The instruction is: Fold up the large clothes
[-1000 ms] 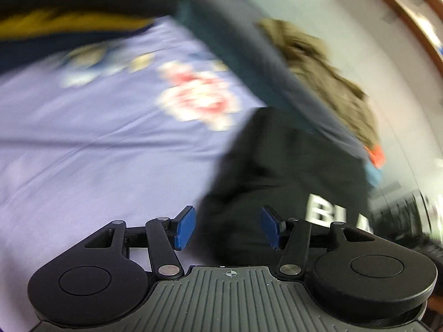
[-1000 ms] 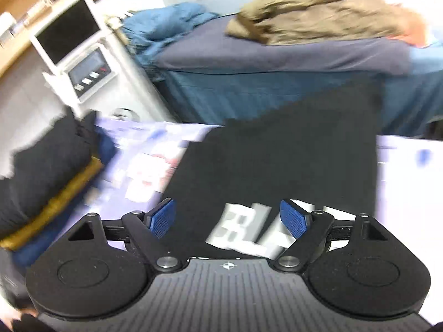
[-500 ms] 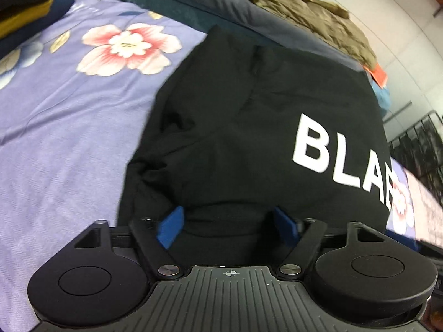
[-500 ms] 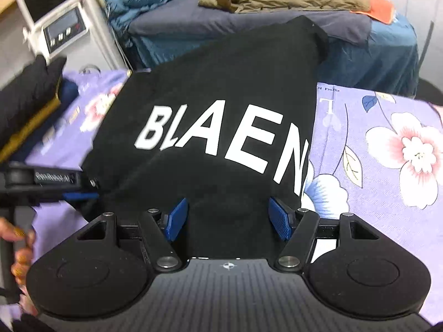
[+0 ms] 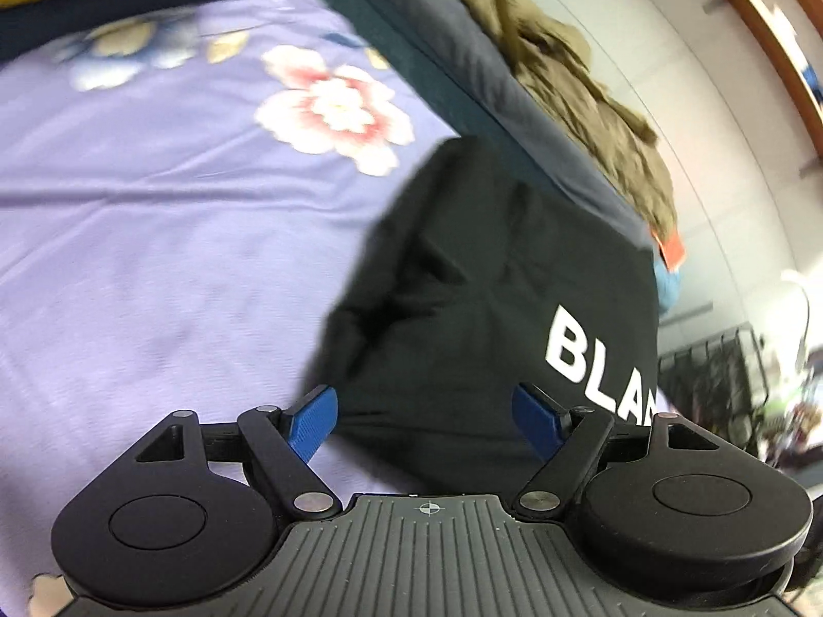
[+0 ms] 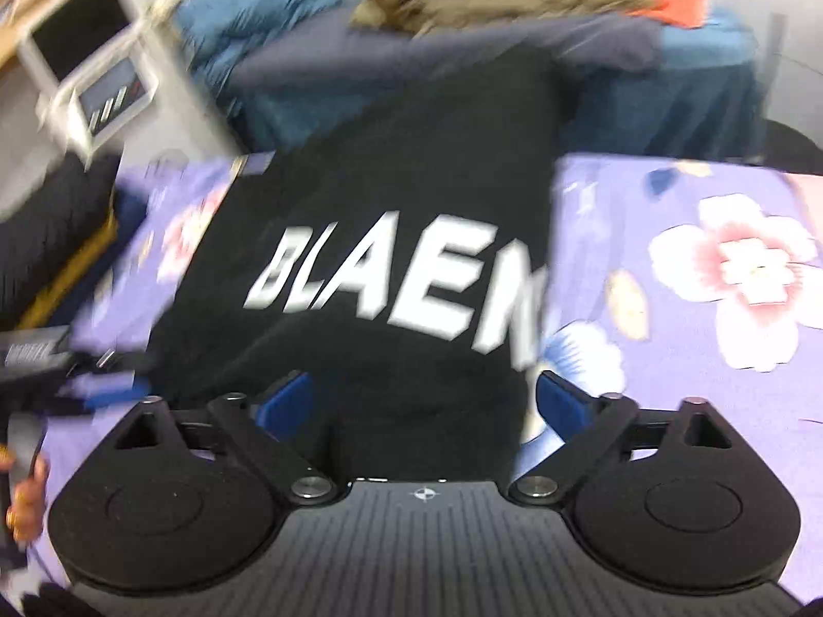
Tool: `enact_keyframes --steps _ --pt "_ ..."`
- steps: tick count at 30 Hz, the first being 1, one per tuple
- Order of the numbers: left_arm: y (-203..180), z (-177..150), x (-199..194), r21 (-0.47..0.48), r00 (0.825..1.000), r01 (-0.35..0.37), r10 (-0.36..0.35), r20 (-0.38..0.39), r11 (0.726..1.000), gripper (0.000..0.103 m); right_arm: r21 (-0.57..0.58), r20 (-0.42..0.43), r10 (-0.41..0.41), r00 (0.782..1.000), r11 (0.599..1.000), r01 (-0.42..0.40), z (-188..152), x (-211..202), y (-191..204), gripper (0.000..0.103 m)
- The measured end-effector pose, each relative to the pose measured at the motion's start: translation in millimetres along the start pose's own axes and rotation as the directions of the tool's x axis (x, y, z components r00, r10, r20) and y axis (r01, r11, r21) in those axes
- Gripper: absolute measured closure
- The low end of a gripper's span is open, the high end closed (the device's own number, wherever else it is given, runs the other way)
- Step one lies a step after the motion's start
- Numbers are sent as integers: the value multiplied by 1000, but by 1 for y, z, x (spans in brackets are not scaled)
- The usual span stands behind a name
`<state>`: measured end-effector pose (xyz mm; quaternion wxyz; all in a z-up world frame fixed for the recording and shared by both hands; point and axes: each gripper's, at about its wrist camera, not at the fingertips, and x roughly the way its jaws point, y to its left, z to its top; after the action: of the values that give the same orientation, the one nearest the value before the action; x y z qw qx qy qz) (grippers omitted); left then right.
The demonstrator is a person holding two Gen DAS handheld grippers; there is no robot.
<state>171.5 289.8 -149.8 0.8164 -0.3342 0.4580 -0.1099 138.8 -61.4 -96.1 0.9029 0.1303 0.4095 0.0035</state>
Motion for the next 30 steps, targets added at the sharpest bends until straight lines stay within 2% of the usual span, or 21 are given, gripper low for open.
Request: enact_keyframes --steps 2,3,6,9,11,15,17,19,22,30 --pt "13 1 2 -33 1000 -3 2 -18 999 0 135 28 19 999 991 -22 5 -7 -28 2" --pt "16 2 5 -47 1000 -8 7 -30 999 0 215 21 54 998 975 -57 7 -5 -45 2" --pt "24 6 20 -68 998 37 -40 -53 997 0 417 -15 143 990 900 -124 7 10 -88 2" --pt "25 11 43 -80 992 87 -94 -88 993 0 522 5 250 968 825 -216 3 26 -108 2" --pt "21 16 59 -79 983 124 -134 -123 989 0 556 13 296 955 792 -253 2 39 -114 2" --pt "6 21 83 -21 974 150 -152 -168 988 0 540 -8 316 949 800 -262 10 64 -113 2" --pt "3 24 91 -42 971 165 -170 -166 985 0 526 -26 330 944 807 -268 16 77 -112 2" --pt "2 25 97 -73 968 176 -186 -166 982 0 510 -43 359 932 810 -289 21 90 -108 2" --pt "-4 25 103 -87 967 185 -197 -162 979 0 516 -25 421 907 782 -349 30 109 -102 1" --pt "-24 20 118 -101 960 203 -218 -173 974 0 514 7 393 920 788 -340 47 141 -83 1"
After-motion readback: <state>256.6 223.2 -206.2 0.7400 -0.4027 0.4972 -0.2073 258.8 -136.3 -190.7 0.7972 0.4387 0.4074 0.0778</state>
